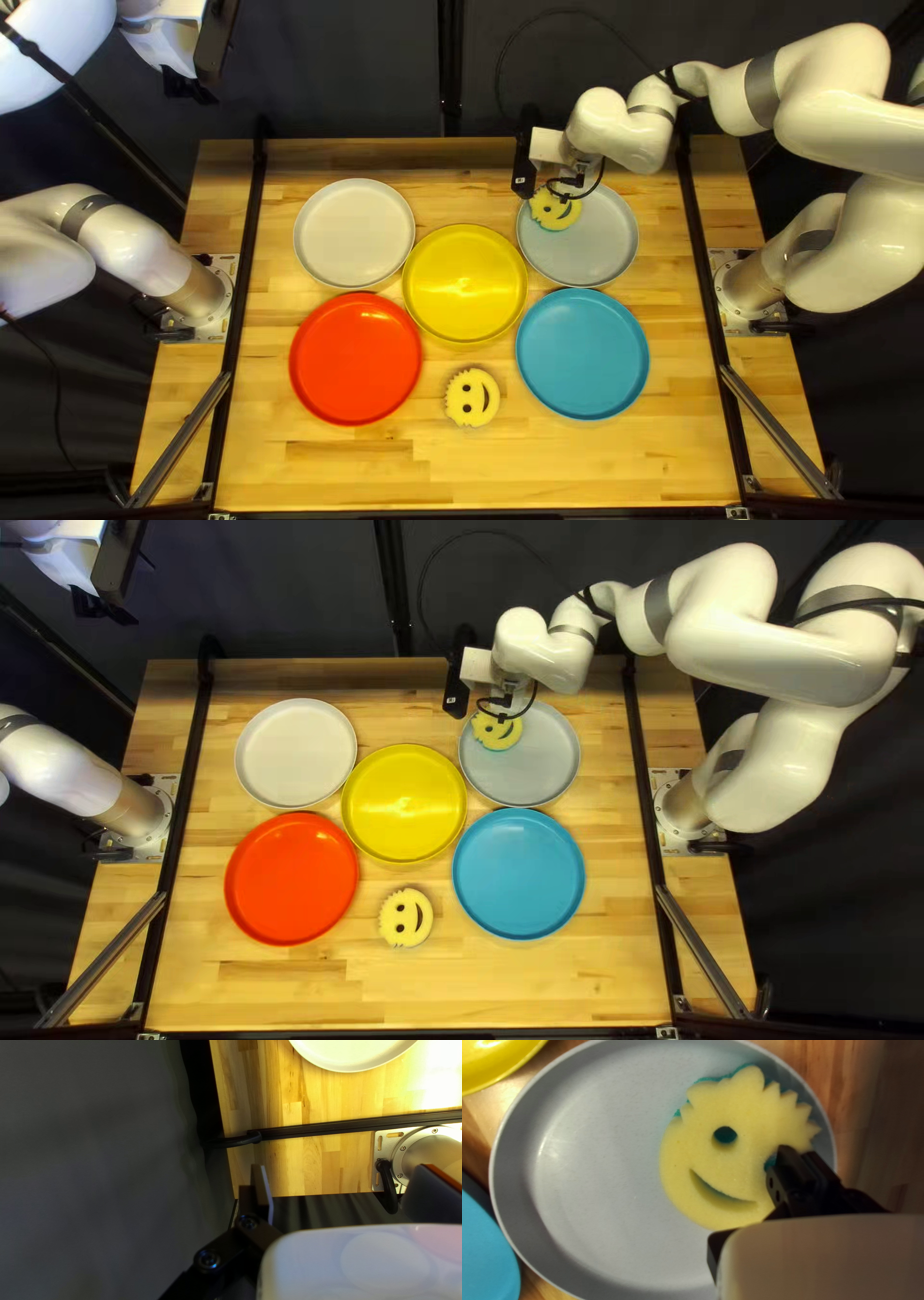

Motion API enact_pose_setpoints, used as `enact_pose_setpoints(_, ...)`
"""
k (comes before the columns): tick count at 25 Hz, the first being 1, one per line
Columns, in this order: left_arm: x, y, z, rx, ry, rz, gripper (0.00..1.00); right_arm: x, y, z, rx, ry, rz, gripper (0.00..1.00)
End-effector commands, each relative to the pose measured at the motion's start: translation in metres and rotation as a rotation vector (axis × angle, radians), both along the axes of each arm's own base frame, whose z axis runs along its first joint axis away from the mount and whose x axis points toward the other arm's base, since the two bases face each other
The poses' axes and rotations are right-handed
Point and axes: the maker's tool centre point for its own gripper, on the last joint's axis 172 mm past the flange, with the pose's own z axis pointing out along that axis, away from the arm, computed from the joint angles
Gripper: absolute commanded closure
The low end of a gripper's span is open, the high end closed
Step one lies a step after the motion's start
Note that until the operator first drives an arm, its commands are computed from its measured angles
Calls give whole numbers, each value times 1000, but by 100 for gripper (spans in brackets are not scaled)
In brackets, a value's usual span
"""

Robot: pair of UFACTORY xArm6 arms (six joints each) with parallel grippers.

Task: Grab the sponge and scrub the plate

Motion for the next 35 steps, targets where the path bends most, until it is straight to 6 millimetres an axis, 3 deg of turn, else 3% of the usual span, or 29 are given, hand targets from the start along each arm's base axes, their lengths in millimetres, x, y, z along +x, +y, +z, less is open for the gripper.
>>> enact_pose_setpoints(1, 0, 0, 0, 0, 0, 0, 0, -5, 19, 1, -7, -2, 9, 100)
enact_pose_setpoints(12, 0, 0, 0, 0, 0, 0, 0, -28, 70, 5, -27, -8, 25, 100)
enact_pose_setpoints(17, 0, 0, 0, 0, 0, 0, 0, -30, 75, 6, -33, -8, 29, 100)
enact_pose_setpoints(21, 0, 0, 0, 0, 0, 0, 0, -31, 55, 2, -29, -4, 20, 100)
enact_pose_setpoints(25, 0, 0, 0, 0, 0, 0, 0, -34, 21, 3, -9, -13, 8, 100)
enact_pose_setpoints(35, 0, 0, 0, 0, 0, 0, 0, -37, -27, 13, 12, -42, 41, 100)
